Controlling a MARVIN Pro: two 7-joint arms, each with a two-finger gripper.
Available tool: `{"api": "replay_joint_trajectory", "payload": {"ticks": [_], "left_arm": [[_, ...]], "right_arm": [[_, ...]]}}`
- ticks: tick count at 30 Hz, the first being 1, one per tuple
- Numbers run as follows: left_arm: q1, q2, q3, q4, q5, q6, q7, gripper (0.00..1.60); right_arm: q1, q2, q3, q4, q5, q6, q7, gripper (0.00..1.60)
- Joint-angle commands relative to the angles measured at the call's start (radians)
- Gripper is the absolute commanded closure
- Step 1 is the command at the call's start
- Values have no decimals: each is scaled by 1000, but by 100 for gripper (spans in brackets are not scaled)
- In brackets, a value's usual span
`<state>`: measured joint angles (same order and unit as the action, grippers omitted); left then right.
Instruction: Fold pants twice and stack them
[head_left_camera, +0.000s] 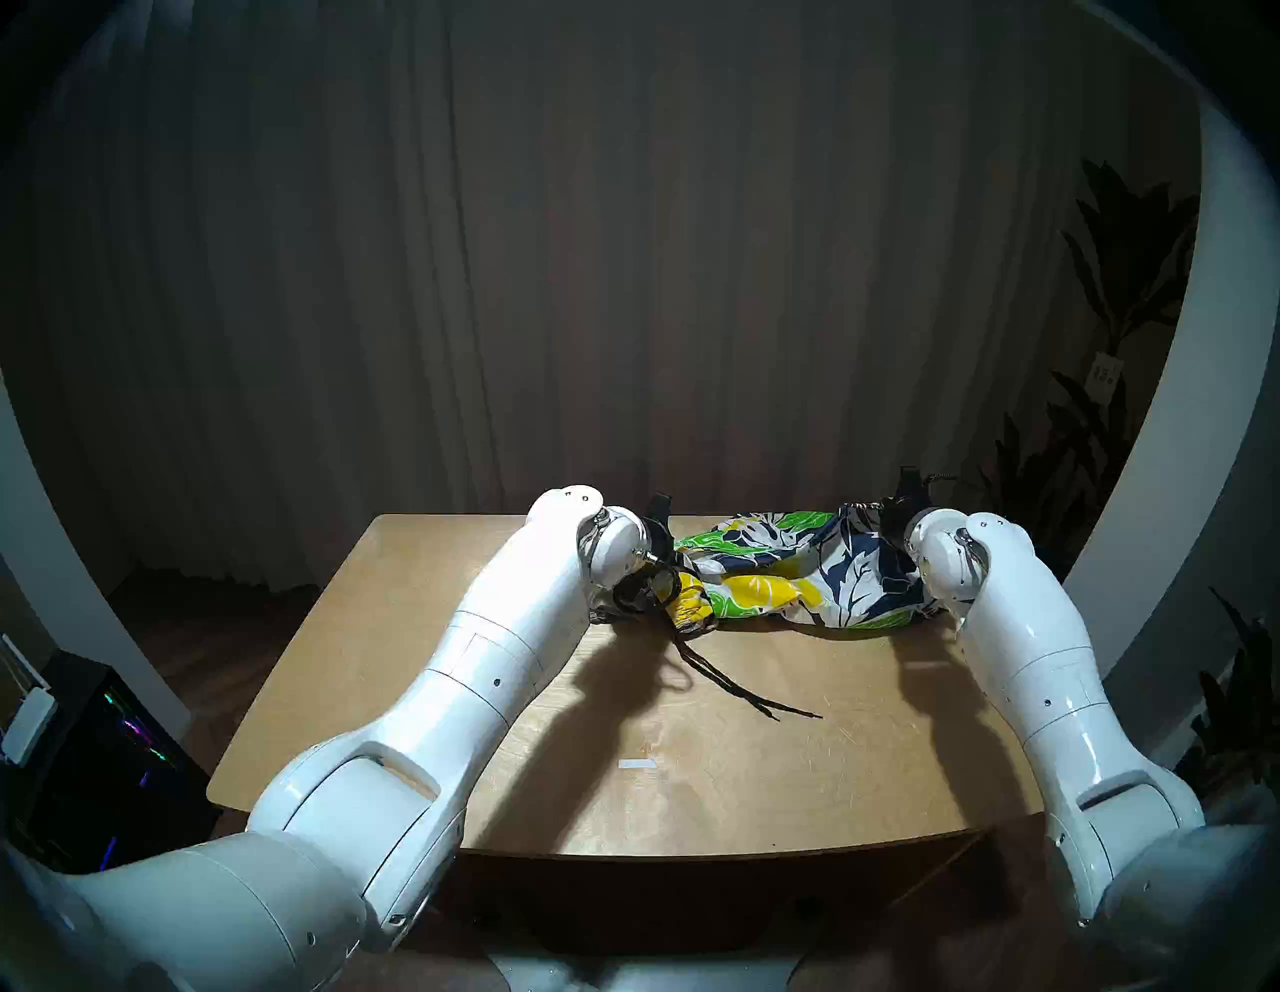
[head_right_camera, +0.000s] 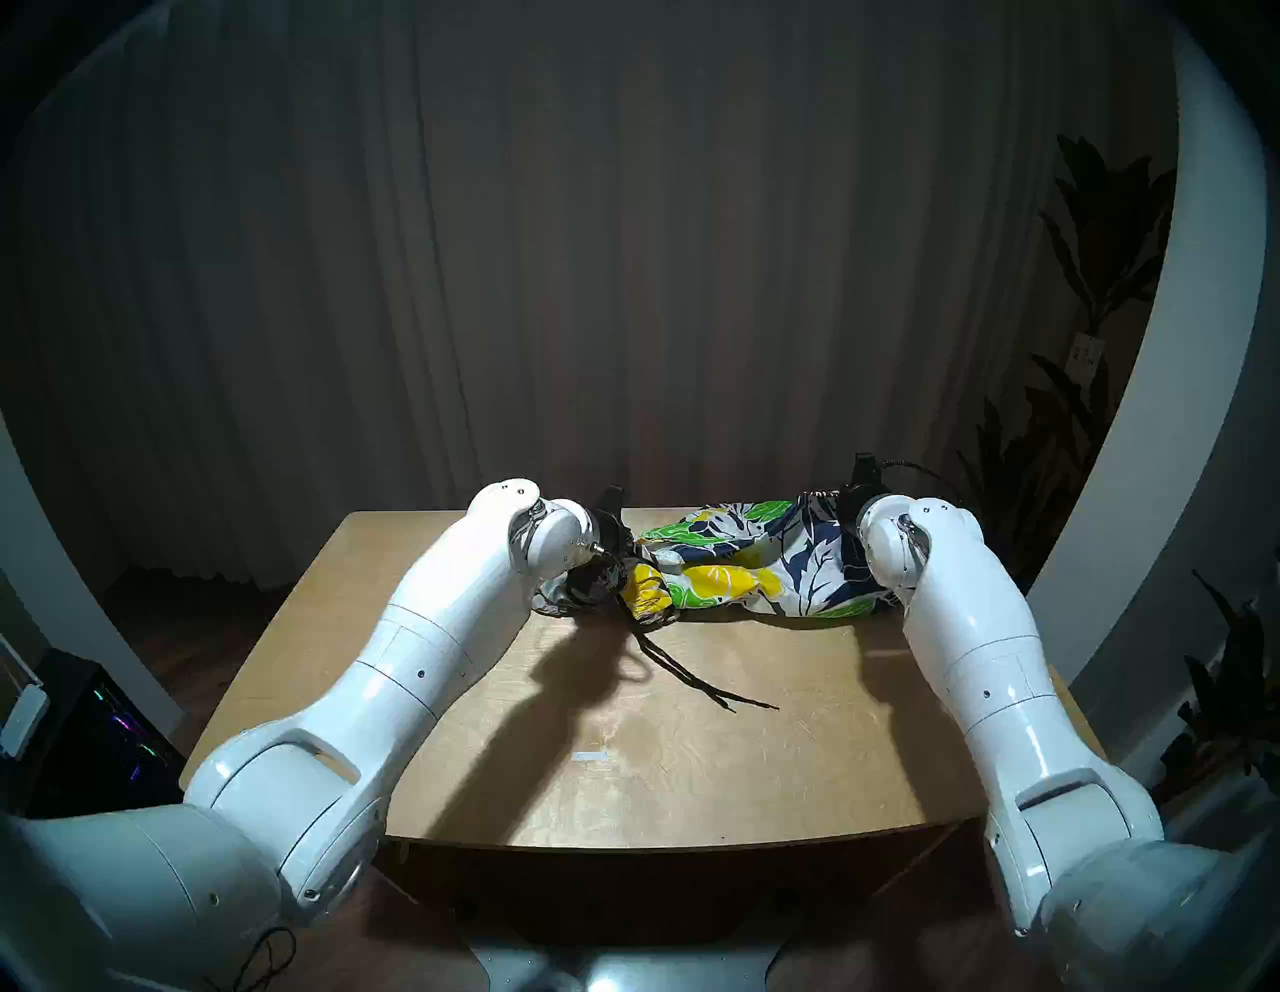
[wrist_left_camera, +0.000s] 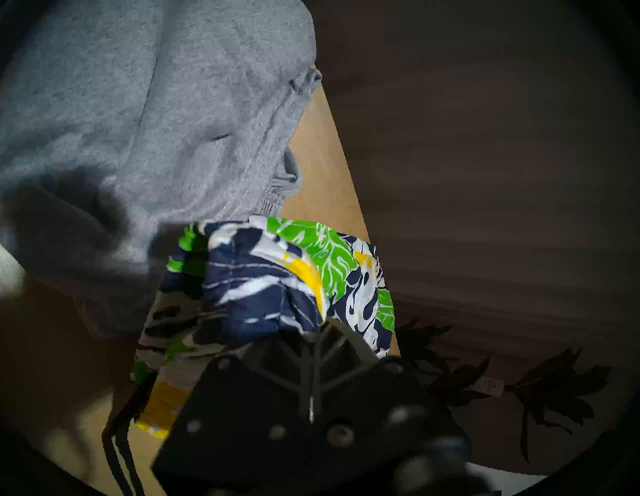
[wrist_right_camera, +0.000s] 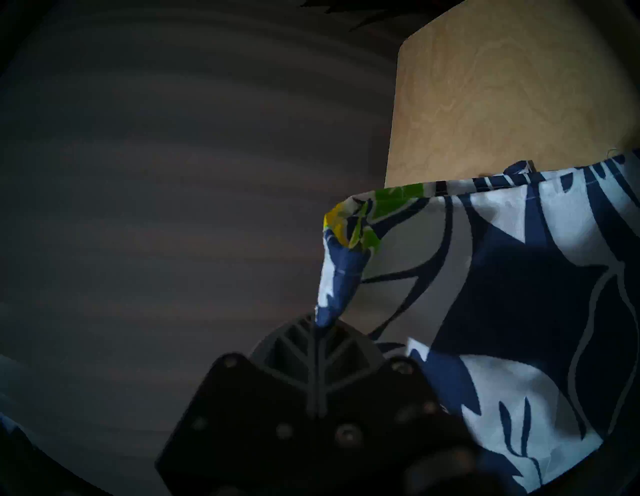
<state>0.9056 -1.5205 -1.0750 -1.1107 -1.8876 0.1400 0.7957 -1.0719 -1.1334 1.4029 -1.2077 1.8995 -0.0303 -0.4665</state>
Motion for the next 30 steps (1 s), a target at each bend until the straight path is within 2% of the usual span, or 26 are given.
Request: {"api": "replay_joint_trajectory", "payload": {"ticks": [1,2,4,5,7,8,9,10,17,20,26,29,30], "left_arm": [[-70,-23,-8,22,6,-2,-19,140],[-72,-24,-8,29,8,-3,-19,139],[-75,-26,-9,43,10,-4,-21,124],[-78,-28,-9,51,12,-5,-22,124],[-78,-28,-9,54,12,-6,-22,124],[-81,-30,-10,63,14,-6,-23,126],[-82,-31,-11,68,15,-7,-24,127],[-85,-33,-12,78,17,-8,-25,129],[-97,-40,-16,109,23,-12,-30,142],[-102,-43,-18,117,26,-13,-31,142],[-107,-48,-21,126,31,-16,-34,131],[-109,-49,-22,128,33,-17,-35,131],[-111,-49,-24,129,35,-18,-35,139]], "right_arm": [[109,-44,-14,45,-26,-36,-10,160],[119,-48,-18,58,-30,-41,-13,160],[134,-60,-25,82,-35,-51,-24,160],[156,-67,-33,102,-38,-55,-31,160],[148,-71,-32,102,-39,-59,-32,160],[176,-79,-42,128,-44,-65,-43,160],[165,-84,-39,127,-45,-72,-45,160],[194,-95,-50,155,-51,-80,-64,160],[245,-131,-63,218,-61,-112,-118,160],[279,-142,-68,250,-66,-126,-145,160],[329,-161,-73,308,-74,-154,-187,160],[351,-167,-75,330,-77,-163,-201,160],[363,-169,-72,349,-78,-173,-213,160]]}}
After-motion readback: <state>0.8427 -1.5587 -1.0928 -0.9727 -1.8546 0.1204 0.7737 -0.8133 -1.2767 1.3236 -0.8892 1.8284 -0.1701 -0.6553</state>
